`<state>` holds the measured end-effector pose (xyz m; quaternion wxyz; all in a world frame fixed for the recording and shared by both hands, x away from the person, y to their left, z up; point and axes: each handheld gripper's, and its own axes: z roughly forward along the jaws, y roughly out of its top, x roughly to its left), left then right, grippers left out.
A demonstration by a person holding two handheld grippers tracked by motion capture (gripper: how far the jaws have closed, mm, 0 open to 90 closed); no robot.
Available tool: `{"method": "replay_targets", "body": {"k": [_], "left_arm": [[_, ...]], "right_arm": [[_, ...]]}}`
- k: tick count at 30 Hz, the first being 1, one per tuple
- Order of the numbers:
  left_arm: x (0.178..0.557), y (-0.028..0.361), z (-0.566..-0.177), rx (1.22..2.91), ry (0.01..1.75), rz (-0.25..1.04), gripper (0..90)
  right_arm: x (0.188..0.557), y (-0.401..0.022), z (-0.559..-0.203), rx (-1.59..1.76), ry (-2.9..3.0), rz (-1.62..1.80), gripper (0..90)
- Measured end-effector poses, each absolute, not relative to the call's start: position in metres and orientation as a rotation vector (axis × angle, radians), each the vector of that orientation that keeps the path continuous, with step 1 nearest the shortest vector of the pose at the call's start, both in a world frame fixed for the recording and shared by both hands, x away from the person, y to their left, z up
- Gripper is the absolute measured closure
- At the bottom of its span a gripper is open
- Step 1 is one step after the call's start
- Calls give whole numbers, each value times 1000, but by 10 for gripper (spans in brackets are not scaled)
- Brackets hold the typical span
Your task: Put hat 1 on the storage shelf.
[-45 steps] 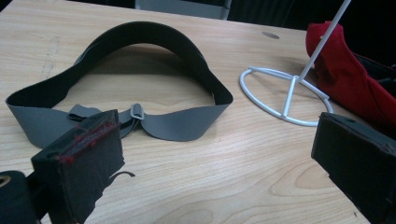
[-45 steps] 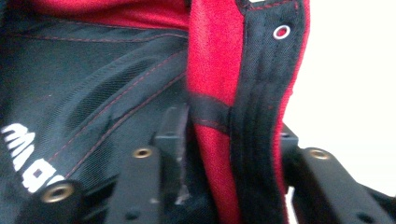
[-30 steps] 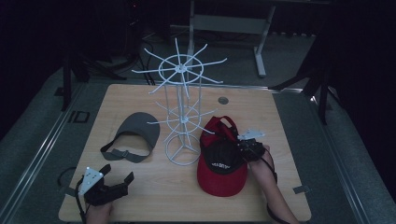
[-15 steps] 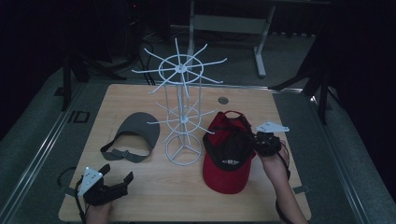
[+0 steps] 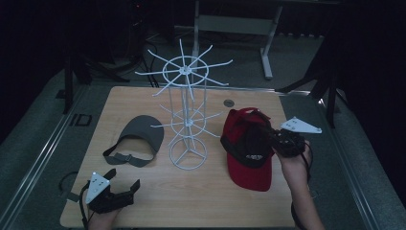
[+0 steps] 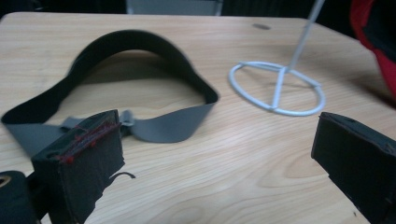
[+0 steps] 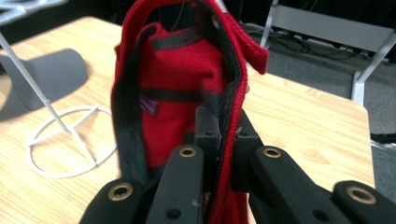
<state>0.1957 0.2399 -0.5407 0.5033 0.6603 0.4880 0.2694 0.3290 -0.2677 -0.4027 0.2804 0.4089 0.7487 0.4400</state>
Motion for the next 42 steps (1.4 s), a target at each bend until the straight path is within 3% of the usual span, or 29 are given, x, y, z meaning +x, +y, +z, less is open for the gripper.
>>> {"method": "replay_targets", "body": {"k": [16, 30, 42], "left_arm": [[182, 192, -480, 1634, 924, 570, 36], [195, 153, -434, 1621, 791, 525, 36], [218, 103, -401, 1715, 635, 532, 46]], "right_arm": [[302, -290, -358, 1046, 1932, 1254, 856], [280, -288, -335, 999, 1900, 1333, 855], [268, -279, -326, 926, 1937, 1363, 855]]}}
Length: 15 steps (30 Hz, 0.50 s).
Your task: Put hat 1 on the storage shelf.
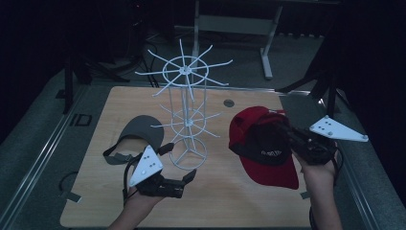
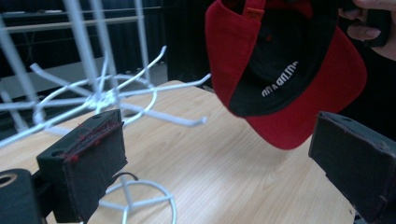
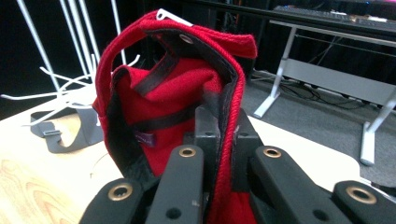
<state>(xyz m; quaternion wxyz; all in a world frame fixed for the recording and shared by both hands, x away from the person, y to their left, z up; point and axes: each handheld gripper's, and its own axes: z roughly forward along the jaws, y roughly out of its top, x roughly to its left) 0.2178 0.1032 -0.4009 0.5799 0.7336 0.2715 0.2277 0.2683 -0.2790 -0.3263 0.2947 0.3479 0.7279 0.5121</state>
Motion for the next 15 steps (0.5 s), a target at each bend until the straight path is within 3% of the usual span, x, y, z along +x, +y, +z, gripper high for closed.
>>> {"method": "replay_targets", "body": {"k": [15], "left_arm": [[249, 58, -380, 1754, 574, 508, 51]], "right_arm": [[247, -271, -313, 812, 1978, 1465, 855]]}}
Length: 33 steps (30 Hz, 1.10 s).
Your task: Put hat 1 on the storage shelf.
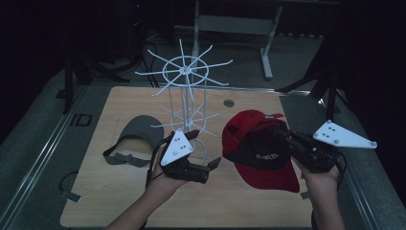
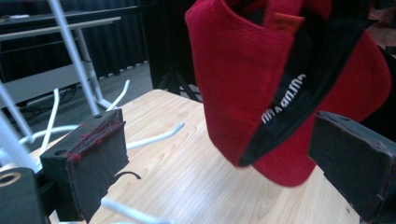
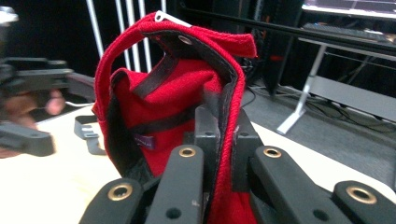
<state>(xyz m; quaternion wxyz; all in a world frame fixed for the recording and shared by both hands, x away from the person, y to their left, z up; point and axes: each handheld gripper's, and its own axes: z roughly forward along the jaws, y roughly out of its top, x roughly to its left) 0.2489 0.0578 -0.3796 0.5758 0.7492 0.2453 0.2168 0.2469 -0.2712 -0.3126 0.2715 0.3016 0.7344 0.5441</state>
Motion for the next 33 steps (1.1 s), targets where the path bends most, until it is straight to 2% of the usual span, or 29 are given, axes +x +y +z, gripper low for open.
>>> {"method": "replay_targets", "body": {"k": [16, 22, 25, 27, 33], "left_arm": [[272, 16, -362, 1801, 543, 486, 66], [274, 6, -361, 1818, 554, 493, 149], [274, 3, -361, 1814, 541, 506, 215], [273, 2, -361, 1806, 523, 522, 324], [271, -4, -360, 1822, 531, 551, 576]], "right_arm": [[235, -260, -309, 739, 2015, 1523, 854], [235, -259, -310, 732, 2026, 1539, 854], [235, -258, -311, 727, 2031, 1534, 854], [236, -258, -311, 724, 2036, 1535, 854], [240, -258, -315, 740, 2044, 1524, 854]]}}
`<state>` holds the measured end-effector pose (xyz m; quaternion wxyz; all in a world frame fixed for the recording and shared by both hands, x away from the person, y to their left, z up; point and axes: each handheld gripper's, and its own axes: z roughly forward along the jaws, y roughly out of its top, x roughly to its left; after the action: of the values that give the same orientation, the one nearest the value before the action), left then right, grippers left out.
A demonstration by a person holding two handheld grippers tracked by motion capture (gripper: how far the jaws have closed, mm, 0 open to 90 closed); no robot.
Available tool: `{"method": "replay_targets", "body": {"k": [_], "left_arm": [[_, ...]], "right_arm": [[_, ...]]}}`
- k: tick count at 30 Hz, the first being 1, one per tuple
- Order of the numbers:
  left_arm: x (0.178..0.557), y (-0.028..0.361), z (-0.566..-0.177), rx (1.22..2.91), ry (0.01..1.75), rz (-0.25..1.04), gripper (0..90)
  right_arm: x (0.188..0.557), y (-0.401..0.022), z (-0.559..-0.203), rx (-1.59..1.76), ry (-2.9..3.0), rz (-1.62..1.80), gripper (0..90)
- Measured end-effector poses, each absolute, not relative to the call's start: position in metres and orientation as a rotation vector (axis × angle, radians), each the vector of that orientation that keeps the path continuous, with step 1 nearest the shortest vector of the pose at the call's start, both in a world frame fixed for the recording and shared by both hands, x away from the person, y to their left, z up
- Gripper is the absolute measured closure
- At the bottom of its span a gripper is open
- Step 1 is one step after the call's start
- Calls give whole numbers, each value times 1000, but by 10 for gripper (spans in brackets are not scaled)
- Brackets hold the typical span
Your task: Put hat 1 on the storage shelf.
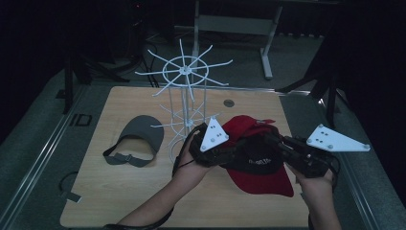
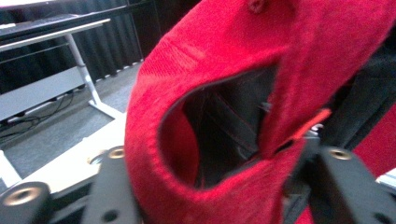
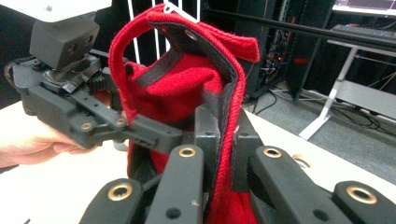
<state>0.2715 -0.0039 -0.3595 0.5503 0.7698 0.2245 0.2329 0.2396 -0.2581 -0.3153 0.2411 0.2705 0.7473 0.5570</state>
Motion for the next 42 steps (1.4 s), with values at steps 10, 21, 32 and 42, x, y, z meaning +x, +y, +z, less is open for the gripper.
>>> {"method": "replay_targets", "body": {"k": [10, 21, 32, 42], "left_arm": [[275, -4, -357, 1799, 580, 556, 880], [270, -16, -351, 1873, 539, 627, 898], [271, -18, -343, 1868, 536, 634, 900], [269, -18, -337, 1863, 514, 635, 900]], "right_arm": [[239, -257, -326, 752, 2066, 1502, 853], [232, -269, -343, 804, 2076, 1481, 850], [221, -275, -354, 811, 2074, 1489, 833], [210, -279, -363, 812, 2104, 1504, 725]]}}
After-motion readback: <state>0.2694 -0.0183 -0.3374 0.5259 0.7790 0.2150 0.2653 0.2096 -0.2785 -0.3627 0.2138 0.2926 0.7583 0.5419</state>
